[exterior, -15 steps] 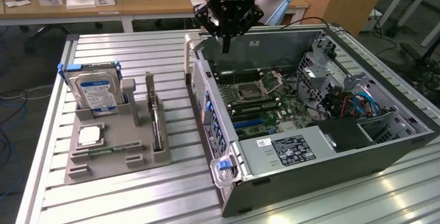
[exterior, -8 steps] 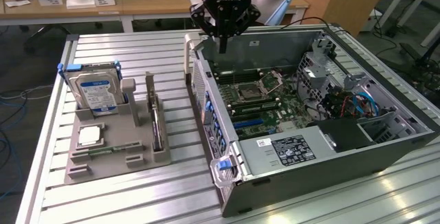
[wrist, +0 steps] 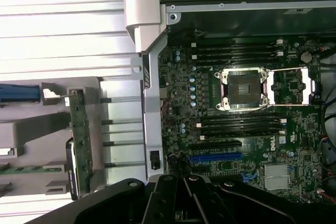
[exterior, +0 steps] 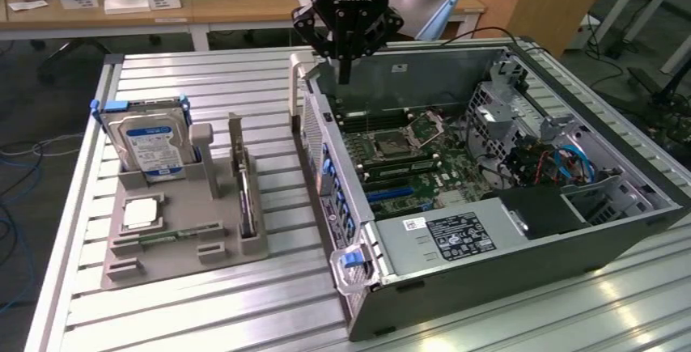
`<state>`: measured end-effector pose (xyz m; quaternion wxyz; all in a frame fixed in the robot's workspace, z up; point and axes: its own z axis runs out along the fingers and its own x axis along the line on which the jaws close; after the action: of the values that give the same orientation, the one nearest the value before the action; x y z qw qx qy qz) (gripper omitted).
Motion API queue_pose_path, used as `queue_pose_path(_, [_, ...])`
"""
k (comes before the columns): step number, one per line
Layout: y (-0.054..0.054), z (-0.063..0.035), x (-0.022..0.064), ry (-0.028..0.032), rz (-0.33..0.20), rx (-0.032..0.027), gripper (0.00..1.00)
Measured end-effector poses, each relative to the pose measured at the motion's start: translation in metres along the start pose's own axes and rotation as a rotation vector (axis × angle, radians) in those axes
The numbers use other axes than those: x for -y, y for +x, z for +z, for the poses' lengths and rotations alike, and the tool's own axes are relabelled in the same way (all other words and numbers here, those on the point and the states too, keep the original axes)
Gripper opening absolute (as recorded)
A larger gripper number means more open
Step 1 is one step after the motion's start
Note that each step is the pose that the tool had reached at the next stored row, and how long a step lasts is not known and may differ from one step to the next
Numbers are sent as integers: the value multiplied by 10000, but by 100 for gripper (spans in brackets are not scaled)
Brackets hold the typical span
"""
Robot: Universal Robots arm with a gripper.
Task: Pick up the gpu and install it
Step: 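Reach for the gpu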
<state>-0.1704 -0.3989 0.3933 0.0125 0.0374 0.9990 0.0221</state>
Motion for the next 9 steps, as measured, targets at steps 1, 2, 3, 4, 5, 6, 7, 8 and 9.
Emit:
queue_pose_path(1, [11, 0, 1, -1, 0, 0, 11])
queue_pose_path(2, [21, 0, 2, -1, 0, 0, 11])
queue_pose_path(3, [32, -1, 2, 0, 0, 0, 11])
queue_pose_path(4, [43, -1, 3, 0, 0, 0, 11])
queue_pose_path(5, [53, -1, 4, 0, 1, 0, 11])
queue_pose_path(6, [64, -1, 5, -1, 1, 0, 11])
queue_pose_path(7, [75, -2, 5, 0, 1, 0, 11])
queue_pose_path(8, [85, -2, 6, 0, 1, 0, 11])
queue_pose_path(9, [96, -2, 7, 0, 0, 0, 11])
